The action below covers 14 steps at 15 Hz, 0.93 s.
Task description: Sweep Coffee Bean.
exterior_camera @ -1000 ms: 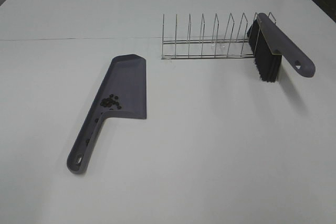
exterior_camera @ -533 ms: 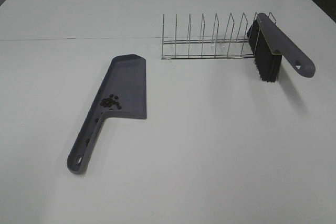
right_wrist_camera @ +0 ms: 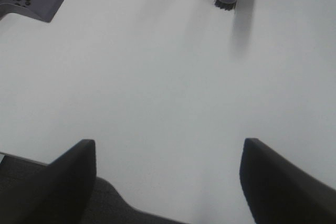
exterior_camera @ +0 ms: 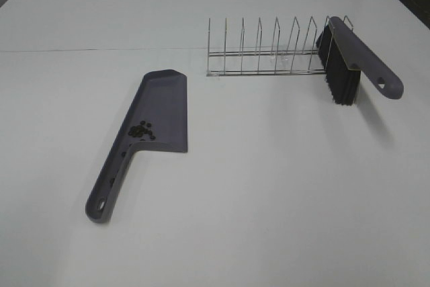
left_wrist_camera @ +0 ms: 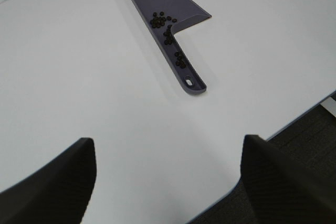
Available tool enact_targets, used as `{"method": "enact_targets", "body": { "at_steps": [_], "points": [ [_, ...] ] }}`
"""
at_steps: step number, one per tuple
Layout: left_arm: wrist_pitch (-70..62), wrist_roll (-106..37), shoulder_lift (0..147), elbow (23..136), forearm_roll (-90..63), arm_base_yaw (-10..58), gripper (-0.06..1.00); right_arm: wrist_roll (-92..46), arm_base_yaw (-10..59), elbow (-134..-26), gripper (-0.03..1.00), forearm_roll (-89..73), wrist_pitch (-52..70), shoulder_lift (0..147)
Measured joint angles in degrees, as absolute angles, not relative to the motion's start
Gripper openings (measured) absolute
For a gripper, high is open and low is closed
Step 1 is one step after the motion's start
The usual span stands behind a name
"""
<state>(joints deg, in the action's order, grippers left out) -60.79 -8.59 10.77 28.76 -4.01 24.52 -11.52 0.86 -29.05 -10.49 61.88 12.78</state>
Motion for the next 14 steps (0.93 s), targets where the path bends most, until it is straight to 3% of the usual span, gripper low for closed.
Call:
{"method": "enact_targets", "body": {
  "at_steps": [3,9,14],
  "points": [
    [-60.79,-8.59,9.97,28.76,-4.07,23.89,0.7,-11.57,0.86,-29.05,0.63,-10.49,61.88,12.78],
    [-60.79,-8.77,3.44,28.76,-4.07,5.1,0.7,-11.57,0.86,-29.05,0.63,-10.54,61.88,12.78],
    [-60.85,-8.77,-0.11,28.76,-4.07,3.21,0.7,-11.63,0.86,-29.05,0.63,-10.77,61.88,12.72]
  ]
}}
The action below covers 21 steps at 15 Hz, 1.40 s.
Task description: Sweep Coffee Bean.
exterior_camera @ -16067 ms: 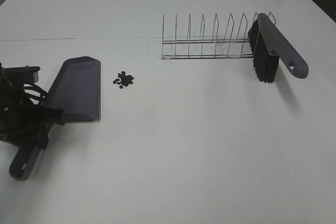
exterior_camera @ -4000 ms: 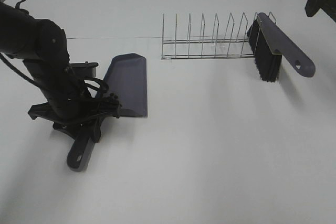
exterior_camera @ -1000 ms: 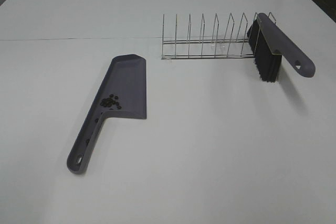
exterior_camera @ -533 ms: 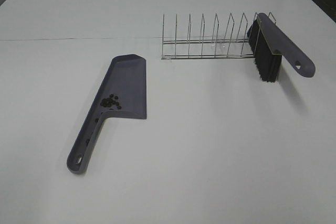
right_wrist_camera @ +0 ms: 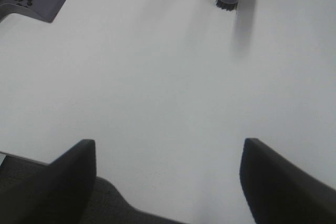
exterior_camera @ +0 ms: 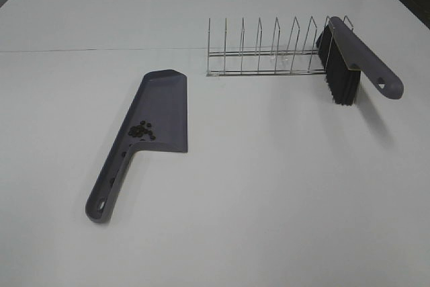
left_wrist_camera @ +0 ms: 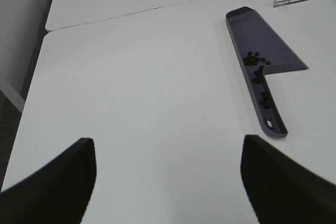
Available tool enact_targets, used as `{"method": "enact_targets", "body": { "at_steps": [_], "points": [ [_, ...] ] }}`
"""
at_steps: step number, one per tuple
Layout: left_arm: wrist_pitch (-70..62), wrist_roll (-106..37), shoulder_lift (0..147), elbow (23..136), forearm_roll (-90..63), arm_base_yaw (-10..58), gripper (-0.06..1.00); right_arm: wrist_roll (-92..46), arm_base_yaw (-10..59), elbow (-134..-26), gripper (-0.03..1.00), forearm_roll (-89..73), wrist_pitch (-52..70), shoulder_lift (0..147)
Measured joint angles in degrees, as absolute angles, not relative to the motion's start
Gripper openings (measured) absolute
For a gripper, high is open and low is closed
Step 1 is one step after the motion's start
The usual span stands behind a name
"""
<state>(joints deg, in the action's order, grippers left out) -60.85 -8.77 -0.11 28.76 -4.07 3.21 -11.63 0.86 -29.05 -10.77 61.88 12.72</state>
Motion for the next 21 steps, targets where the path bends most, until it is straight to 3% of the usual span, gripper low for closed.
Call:
{"method": "enact_targets", "body": {
  "at_steps": [9,21],
  "points": [
    [-60.85,-8.77,-0.11,28.76,-4.07,3.15,0.7,-11.69,0.86,-29.05,0.63,-11.0,61.88,-0.23],
    [-60.85,-8.77,-0.34,28.76,-4.07,3.15,0.7,-7.79,-1.72,-29.05,0.63,-3.72,61.48,-0.34]
  ]
}}
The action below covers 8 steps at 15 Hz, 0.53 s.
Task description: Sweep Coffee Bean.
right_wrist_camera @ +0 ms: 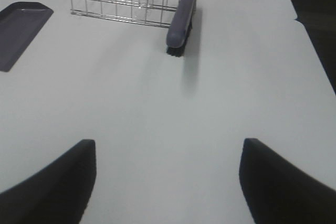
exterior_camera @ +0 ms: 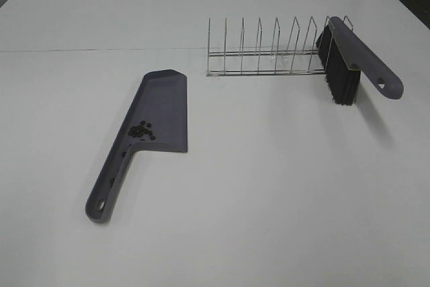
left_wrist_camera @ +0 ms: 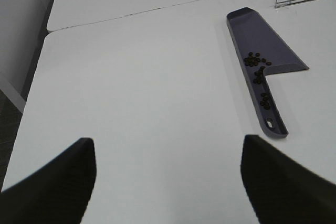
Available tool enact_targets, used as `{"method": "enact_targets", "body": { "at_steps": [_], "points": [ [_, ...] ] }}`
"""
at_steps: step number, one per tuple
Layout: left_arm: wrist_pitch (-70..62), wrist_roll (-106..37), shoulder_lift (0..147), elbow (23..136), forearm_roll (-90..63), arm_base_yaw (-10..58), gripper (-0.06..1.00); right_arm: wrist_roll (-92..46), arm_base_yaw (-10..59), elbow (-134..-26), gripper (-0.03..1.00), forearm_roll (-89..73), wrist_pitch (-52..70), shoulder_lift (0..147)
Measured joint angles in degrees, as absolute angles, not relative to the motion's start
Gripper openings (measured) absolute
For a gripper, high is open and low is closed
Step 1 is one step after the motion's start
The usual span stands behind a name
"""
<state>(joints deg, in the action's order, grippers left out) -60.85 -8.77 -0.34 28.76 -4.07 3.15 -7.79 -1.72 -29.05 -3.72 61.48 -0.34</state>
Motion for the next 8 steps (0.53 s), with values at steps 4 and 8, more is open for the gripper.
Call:
{"method": "enact_targets", "body": {
  "at_steps": [4,8],
  "points": [
    [-60.85,-8.77,-0.34,28.76,-4.07,3.15,0.7,-0.63,-1.72,-29.05,0.63,0.4,61.08,-0.34],
    [-60.85,-8.77,-0.34,28.76,-4.07,3.15,0.7,-0.52,-1.72,-29.05,0.63,0.4,61.08,-0.34]
  ]
}}
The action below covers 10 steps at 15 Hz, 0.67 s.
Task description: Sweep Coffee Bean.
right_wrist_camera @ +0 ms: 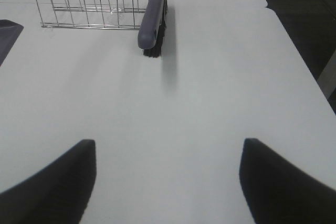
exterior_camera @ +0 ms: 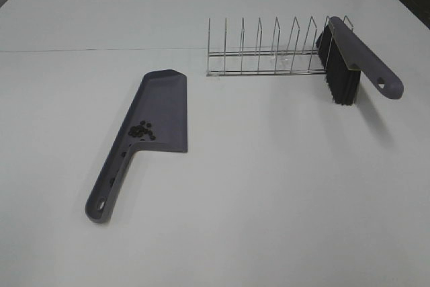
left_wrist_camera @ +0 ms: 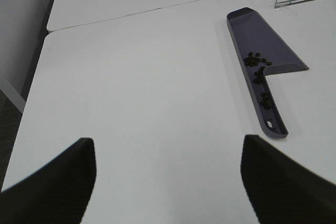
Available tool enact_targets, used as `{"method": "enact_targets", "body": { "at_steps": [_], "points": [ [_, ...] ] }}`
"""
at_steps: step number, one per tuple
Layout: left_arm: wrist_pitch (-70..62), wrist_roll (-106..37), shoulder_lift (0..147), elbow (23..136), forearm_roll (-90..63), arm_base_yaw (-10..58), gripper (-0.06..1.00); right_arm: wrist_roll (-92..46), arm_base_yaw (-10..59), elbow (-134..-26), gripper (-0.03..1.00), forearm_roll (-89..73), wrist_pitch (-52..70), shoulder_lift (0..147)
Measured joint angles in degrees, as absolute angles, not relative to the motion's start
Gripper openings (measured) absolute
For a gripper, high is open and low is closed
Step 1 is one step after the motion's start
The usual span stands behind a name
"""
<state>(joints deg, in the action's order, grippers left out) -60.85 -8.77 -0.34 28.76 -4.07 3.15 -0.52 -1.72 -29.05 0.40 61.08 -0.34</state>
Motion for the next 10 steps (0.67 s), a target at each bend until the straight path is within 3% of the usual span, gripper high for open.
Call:
{"method": "enact_targets", "body": {
  "at_steps": [10],
  "points": [
    [-60.85,-8.77,-0.34,28.76,-4.07,3.15,0.7,-0.34,-1.72,-29.05,0.63,0.4,61.08,-0.34]
  ]
}}
